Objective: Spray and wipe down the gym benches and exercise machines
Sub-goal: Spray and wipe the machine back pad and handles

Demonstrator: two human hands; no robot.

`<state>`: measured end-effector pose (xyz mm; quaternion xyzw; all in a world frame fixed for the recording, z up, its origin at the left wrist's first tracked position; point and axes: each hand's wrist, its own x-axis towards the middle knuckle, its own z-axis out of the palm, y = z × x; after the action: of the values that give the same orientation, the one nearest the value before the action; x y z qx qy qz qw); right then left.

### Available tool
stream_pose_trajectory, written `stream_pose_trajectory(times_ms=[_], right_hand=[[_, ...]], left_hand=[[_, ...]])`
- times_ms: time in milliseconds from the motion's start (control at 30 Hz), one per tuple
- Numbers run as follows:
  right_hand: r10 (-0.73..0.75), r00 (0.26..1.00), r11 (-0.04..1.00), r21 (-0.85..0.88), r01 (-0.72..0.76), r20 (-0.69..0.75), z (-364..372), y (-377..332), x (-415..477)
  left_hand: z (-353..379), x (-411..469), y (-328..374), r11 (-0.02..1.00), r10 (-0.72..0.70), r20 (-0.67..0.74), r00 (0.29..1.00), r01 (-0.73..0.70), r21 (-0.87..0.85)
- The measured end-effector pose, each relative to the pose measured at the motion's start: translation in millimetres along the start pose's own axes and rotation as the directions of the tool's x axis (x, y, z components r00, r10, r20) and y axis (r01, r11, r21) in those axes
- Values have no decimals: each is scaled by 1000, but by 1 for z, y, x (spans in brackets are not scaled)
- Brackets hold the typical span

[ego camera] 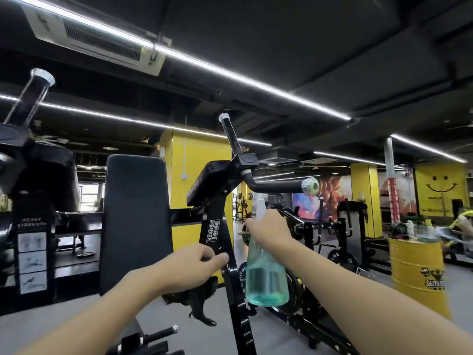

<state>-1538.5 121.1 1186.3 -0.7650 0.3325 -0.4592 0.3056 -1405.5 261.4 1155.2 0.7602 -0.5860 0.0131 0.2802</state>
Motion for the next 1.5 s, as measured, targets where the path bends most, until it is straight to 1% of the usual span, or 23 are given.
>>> stream_pose_trajectory(times_ms=[167, 233, 267, 367, 467, 533, 667, 700, 767, 833, 900, 967, 1033, 1100, 1200, 1267, 1367, 1500], right_hand=[[-3, 995, 999, -42, -1, -104, -19, 12, -15], [-6, 993, 997, -76, -3, -121, -31, 19, -20], [-5, 994, 997, -75, -3, -111, -37, 22, -21], [-15, 998, 1000, -1, 15, -65, -54, 30, -21], [-53, 998, 996, 76, 55, -36, -70, 40, -16], [-35, 999, 992, 122, 35, -4, -82, 51, -9], [-10, 998, 994, 109, 3, 68, -107, 83, 15], [-19, 996, 991, 132, 8, 87, -113, 90, 21], [-58, 989, 982, 188, 32, 134, -127, 115, 42], [-108, 976, 978, 198, 69, 191, -139, 134, 65], [-181, 943, 970, 207, 124, 281, -152, 149, 89], [-254, 895, 950, 267, 161, 367, -160, 155, 108], [-338, 842, 924, 320, 210, 422, -165, 160, 124], [-412, 789, 892, 378, 247, 456, -168, 164, 138], [-500, 706, 851, 436, 292, 502, -161, 168, 150], [-508, 707, 847, 434, 307, 492, -152, 168, 158], [-486, 740, 856, 423, 297, 465, -139, 170, 175], [-457, 734, 852, 485, 197, 503, -124, 168, 204]], left_hand=[[3, 5, 16, 997, 56, -46, 997, -54, 46], [7, 10, 29, 996, 85, -57, 995, -83, 40], [9, 13, 35, 995, 92, -64, 994, -90, 35], [12, 25, 56, 992, 124, -106, 987, -119, 53], [13, 42, 77, 988, 153, -201, 968, -144, 56], [13, 57, 93, 988, 154, -265, 952, -146, 51], [19, 90, 124, 986, 161, -361, 919, -130, 107], [20, 97, 130, 985, 162, -383, 909, -122, 125], [31, 118, 147, 980, 153, -431, 889, -81, 180], [39, 138, 161, 972, 130, -477, 869, -17, 234], [47, 157, 174, 965, 81, -509, 857, 61, 257], [53, 169, 182, 955, 18, -527, 850, 142, 262], [59, 177, 187, 943, -42, -545, 838, 214, 256], [66, 184, 190, 927, -52, -575, 817, 253, 276], [71, 190, 192, 894, -47, -640, 767, 317, 315], [73, 194, 193, 876, -67, -669, 741, 365, 316], [73, 197, 194, 840, -111, -680, 725, 434, 326], [73, 198, 195, 834, -134, -703, 698, 462, 300]])
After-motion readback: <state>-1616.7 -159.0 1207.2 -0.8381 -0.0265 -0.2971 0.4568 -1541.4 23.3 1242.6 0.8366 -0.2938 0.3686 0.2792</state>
